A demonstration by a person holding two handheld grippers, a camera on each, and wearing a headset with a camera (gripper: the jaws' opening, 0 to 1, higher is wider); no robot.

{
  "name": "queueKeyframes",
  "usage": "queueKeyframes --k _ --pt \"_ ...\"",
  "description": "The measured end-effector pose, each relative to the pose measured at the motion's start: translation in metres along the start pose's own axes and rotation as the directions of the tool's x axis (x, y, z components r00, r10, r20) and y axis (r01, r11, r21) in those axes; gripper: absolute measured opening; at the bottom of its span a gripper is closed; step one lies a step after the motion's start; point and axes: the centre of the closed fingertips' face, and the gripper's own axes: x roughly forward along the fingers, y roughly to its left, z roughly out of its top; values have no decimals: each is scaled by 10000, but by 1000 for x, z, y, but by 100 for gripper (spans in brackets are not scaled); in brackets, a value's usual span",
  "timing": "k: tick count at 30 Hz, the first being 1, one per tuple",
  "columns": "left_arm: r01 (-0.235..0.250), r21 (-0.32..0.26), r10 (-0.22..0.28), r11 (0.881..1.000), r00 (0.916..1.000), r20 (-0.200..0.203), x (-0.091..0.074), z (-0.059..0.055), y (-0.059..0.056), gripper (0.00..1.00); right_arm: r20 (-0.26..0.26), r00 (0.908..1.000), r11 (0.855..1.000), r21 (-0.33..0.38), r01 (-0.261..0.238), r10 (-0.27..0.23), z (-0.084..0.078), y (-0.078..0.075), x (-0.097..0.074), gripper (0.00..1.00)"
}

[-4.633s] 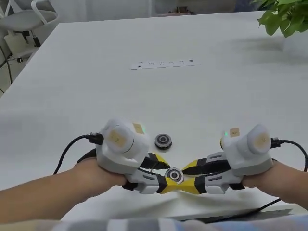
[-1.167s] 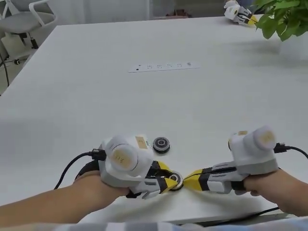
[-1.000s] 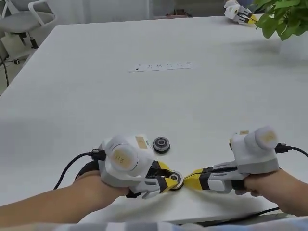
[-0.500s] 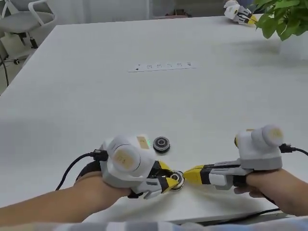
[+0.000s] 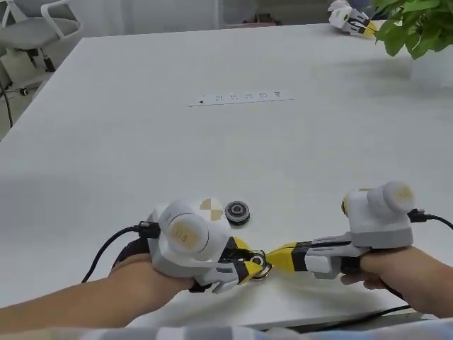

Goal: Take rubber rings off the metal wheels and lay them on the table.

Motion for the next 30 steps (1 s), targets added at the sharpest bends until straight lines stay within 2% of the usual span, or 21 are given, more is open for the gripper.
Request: queueKeyframes --k 5,10,11,12,13,15,21,30 --pt "54 58 -54 10000 10000 24 0 1 -3 12 -163 9996 9994 -219 -255 252 -1 9 3 0" --pt "79 55 -80 10000 10000 22 0 1 -3 12 -121 9996 9995 -166 -250 248 0 7 1 0" --pt "76 56 -76 10000 10000 26 0 1 -3 12 -44 9959 9959 -32 -901 901 1 18 1 0" --pt "76 60 -76 10000 10000 26 0 1 -3 12 79 9974 9973 88 -723 722 3 17 3 0" --pt "92 75 -92 9999 10000 39 0 1 -3 12 -150 9980 9966 -553 -616 608 1 16 2 0" --pt "94 50 -94 9999 9999 52 0 1 -3 12 -177 9978 9977 -230 -637 633 0 16 0 0" --pt "153 171 -156 9997 9997 192 -1 2 -4 13 -83 9998 9997 -149 -193 191 -2 2 -4 0" --pt "212 334 -216 9992 9997 144 -1 4 -5 14 -29 10000 9999 -115 -38 38 -1 -2 -3 0"
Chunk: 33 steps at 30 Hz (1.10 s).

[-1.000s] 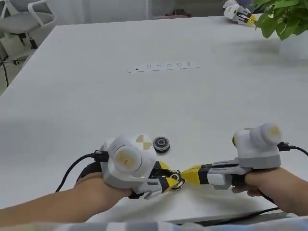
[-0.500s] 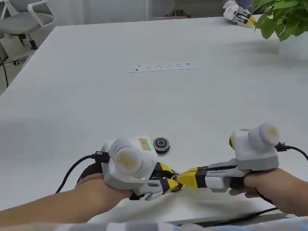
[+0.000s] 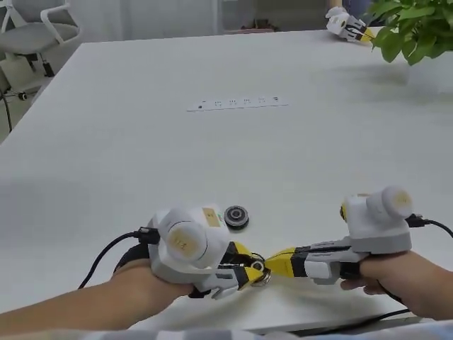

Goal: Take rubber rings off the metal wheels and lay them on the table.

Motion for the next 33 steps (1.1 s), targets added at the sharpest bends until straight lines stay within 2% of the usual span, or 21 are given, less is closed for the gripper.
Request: queueKeyframes --k 4,6,11,16,20,27,33 --pt "180 -116 -180 9998 9998 -48 3 -6 2 16 89 10000 10000 -11 -8 8 3 1 0 0" --pt "270 -153 -271 9995 9996 -66 -1 0 -5 19 117 9999 10000 -4 -41 41 3 1 0 0" --pt "521 -68 -521 9986 9986 -29 -7 7 -13 26 114 9999 10000 -55 -82 82 4 2 0 0" --pt "646 -267 -641 9976 9977 197 -10 2 -1 28 131 9998 9998 -110 -163 165 6 8 0 0" --pt "590 -323 -579 9977 9977 339 -19 2 4 36 158 9997 9997 -152 -189 191 8 12 0 0" --pt "383 -383 -368 9985 9986 388 -40 1 8 44 80 9994 9991 -283 -325 327 12 21 2 0" --pt "39 -530 -8 9986 9983 589 -59 2 20 50 -59 9989 9979 -452 -461 459 16 26 3 0"
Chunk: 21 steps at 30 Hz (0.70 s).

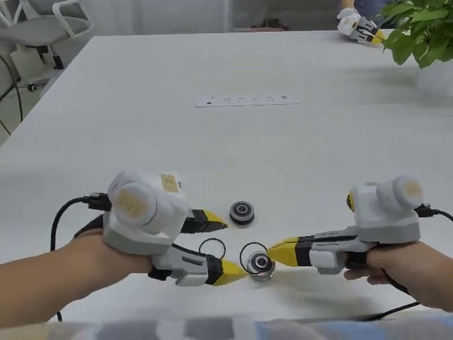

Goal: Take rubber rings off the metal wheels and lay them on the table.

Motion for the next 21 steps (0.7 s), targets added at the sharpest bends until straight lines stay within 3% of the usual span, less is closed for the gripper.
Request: queueKeyframes --k 11,21 --pt "-384 -492 405 9980 9983 425 -30 2 4 62 -44 9999 9997 -207 -116 115 15 -3 2 0" --pt "-926 -822 977 9923 9933 611 -55 -3 11 68 -257 9992 9983 -492 -325 312 29 -2 17 0"
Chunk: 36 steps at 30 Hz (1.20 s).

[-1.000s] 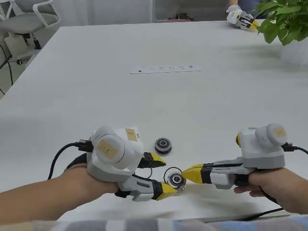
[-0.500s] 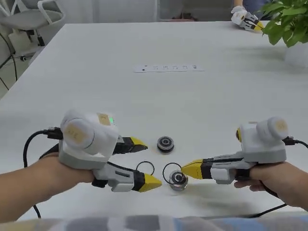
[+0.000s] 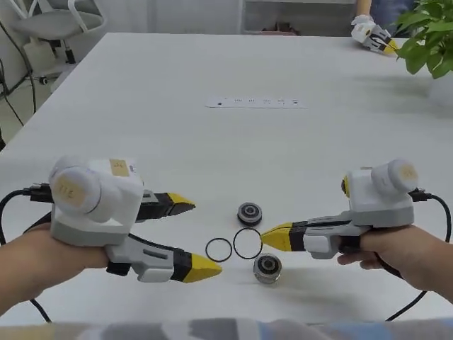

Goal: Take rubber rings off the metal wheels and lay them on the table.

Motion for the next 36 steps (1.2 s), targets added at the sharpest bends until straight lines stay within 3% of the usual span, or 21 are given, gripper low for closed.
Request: queueKeyframes --k 13,36 --pt "-773 -422 777 9961 9969 79 -30 -12 16 71 -428 9990 9997 -234 -114 104 6 -3 25 0" --pt "-1332 -810 1346 9878 9908 118 -46 -21 27 73 -1164 9929 9995 -234 204 -229 -3 -17 53 0"
